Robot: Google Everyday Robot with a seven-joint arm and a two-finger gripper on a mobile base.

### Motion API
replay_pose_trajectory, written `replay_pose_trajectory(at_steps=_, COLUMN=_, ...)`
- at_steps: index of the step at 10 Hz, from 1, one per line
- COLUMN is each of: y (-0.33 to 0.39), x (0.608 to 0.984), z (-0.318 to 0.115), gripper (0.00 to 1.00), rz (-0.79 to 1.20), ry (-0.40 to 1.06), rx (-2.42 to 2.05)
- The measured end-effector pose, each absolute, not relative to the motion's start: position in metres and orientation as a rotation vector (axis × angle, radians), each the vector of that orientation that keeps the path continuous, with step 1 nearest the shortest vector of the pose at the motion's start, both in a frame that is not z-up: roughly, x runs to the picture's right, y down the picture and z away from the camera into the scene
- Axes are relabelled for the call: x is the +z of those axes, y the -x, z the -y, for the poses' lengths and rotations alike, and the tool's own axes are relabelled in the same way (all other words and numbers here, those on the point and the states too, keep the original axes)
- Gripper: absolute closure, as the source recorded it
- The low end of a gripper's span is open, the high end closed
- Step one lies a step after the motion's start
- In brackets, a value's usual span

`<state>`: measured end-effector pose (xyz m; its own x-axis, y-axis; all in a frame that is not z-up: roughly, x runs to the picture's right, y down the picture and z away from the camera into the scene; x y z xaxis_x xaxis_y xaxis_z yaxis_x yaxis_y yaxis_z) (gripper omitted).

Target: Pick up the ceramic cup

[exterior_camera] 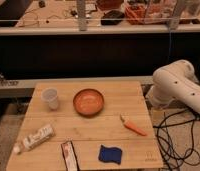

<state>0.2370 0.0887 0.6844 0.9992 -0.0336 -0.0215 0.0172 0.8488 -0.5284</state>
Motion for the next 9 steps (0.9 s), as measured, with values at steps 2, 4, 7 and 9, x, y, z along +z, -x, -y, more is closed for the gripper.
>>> replay_pose_trajectory(at_steps=2, y=-0.216, x=0.685, z=-0.080, gripper=0.20, rz=-0.026, ry=0.551, rx=-0.066)
replay_pose_trajectory(at_steps=4, y=-0.212, x=0.685, z=-0.076, gripper=0.20, rz=-0.027, ry=0.548, rx=-0.090)
replay_pose_trajectory(at_steps=7, y=-0.174, x=0.688, z=-0.066, gripper=0.20, rz=-0.009, ry=0.530, rx=-0.160)
replay_pose_trajectory(at_steps=9, y=-0.145, x=0.689, z=-0.057, gripper=0.20, rz=-0.003, ry=0.513, rx=-0.211)
